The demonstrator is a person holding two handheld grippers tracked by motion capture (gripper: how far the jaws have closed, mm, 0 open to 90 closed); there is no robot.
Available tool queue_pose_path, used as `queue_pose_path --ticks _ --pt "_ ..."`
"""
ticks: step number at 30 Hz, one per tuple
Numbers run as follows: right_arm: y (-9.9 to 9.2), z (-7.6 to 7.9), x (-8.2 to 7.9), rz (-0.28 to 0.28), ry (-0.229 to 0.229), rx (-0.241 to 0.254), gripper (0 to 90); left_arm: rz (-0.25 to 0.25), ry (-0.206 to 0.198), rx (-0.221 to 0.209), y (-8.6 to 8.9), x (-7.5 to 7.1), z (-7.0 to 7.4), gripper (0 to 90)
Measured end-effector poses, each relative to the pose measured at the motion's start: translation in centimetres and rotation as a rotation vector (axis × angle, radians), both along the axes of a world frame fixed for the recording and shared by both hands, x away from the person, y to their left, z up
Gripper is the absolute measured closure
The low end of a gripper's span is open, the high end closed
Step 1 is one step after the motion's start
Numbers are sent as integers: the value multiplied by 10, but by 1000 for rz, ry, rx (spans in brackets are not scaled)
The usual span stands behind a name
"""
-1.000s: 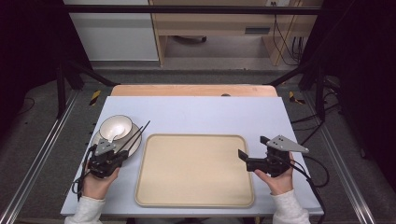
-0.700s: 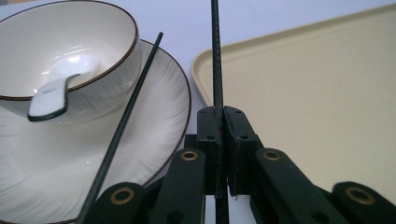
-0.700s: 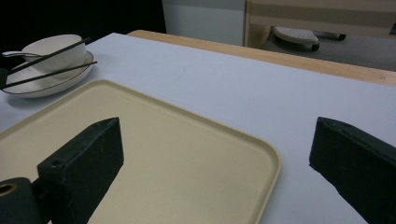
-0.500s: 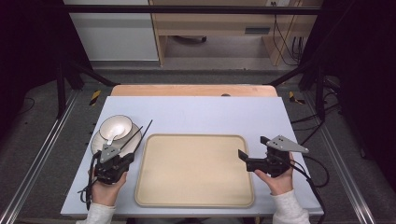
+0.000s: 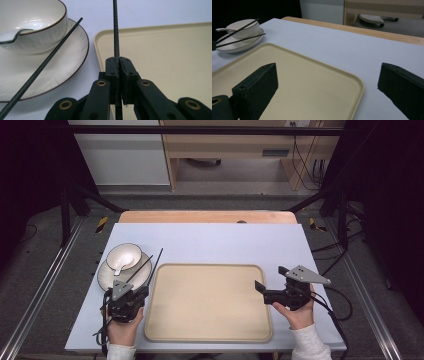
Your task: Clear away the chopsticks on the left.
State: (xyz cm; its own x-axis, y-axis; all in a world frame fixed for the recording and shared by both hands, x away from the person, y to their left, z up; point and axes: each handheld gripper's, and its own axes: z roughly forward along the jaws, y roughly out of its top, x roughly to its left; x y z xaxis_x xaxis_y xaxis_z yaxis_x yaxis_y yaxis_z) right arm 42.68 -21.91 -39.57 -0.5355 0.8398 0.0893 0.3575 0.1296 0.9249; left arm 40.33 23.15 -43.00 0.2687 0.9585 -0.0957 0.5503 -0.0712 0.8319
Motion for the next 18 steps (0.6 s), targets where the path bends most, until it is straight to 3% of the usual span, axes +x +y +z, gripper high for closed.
queue_pose_path --ticks 4,8,18 --pt "0 1 0 -3 2 6 32 23 7 -4 -4 -5 -4 851" --pt "-1 1 -1 -1 -2 6 32 43 -12 5 -15 -11 -10 851" --pt "1 -1 0 2 10 3 33 64 -15 -42 -32 -14 -28 851"
